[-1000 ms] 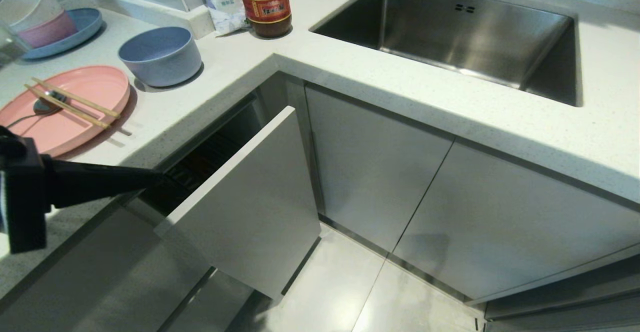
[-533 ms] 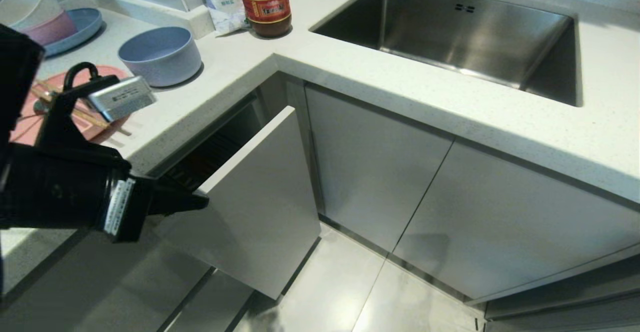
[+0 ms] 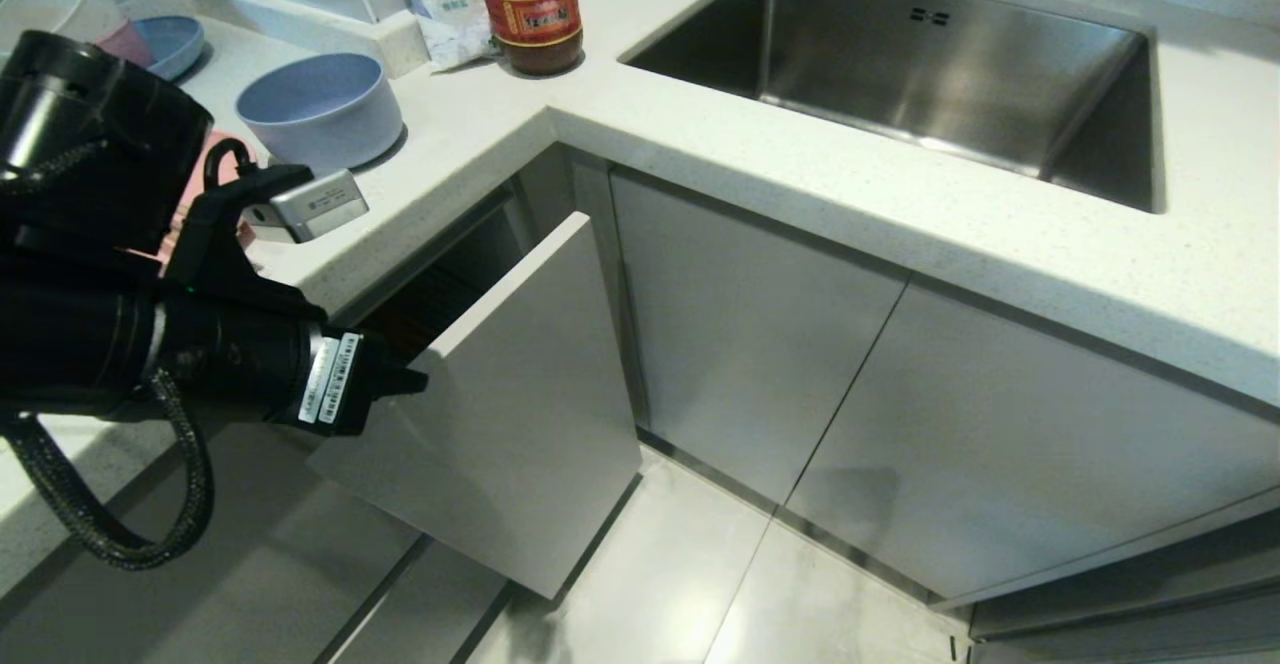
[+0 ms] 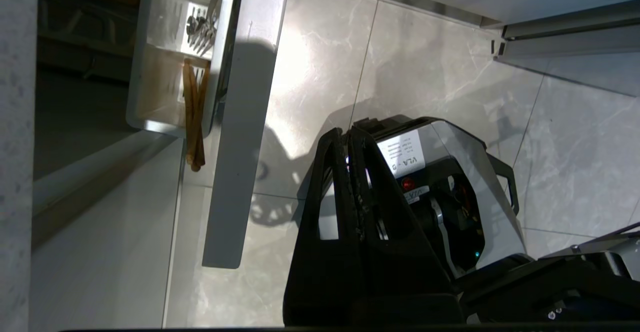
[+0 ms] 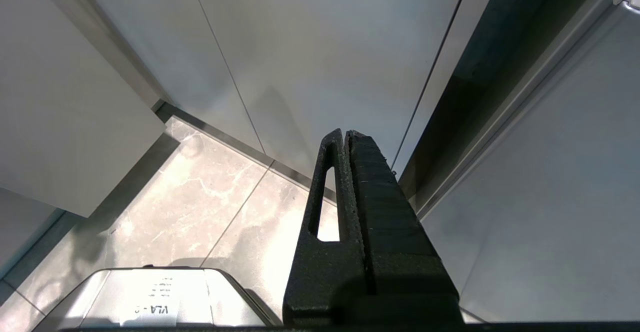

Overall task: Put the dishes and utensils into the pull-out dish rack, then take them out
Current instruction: Open the cupboard

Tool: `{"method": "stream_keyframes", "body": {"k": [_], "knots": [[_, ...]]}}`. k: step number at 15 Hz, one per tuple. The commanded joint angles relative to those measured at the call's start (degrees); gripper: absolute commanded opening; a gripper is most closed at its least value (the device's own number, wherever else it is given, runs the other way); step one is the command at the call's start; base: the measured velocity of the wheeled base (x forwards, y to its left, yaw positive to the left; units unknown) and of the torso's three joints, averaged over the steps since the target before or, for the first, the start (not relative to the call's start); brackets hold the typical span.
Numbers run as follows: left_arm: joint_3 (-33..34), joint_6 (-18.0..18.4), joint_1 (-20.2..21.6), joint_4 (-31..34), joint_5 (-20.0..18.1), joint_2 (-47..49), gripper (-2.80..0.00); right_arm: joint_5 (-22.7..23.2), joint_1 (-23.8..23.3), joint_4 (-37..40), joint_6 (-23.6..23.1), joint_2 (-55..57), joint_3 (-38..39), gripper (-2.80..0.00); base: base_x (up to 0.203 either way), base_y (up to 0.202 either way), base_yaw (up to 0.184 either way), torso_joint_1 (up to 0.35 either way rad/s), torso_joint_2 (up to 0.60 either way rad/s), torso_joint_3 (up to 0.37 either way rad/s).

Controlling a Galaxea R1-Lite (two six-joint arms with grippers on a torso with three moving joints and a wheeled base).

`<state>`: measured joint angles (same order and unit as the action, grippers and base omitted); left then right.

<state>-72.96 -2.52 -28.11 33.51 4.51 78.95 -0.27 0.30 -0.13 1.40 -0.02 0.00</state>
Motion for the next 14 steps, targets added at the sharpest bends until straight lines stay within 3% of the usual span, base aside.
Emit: {"method": "stream_keyframes", "body": {"k": [1,6,13,14], "knots": [[-0.1,0.0,-0.2,0.1,0.1,-1.9,-2.8,0.0,0.0,0.0,0.0,-0.2,0.1,-2.8,0.0,0.0,0.0,0.0,0.0,0.0],[-0.1,0.6,-0.4,0.0,4.0,-4.2,-2.8,0.0,0.0,0.0,0.0,-0.2,0.1,-2.8,0.0,0.0,0.0,0.0,0.0,0.0],[2.2,1.8,1.0,-4.7,4.3,-1.7,-2.8,0.0,0.0,0.0,0.0,-0.2,0.1,-2.8,0.0,0.0,0.0,0.0,0.0,0.0],[2.7,1.9,1.2,-6.0,4.2,-1.3,0.0,0.0,0.0,0.0,0.0,-0.2,0.1,-2.8,0.0,0.0,0.0,0.0,0.0,0.0]]}}
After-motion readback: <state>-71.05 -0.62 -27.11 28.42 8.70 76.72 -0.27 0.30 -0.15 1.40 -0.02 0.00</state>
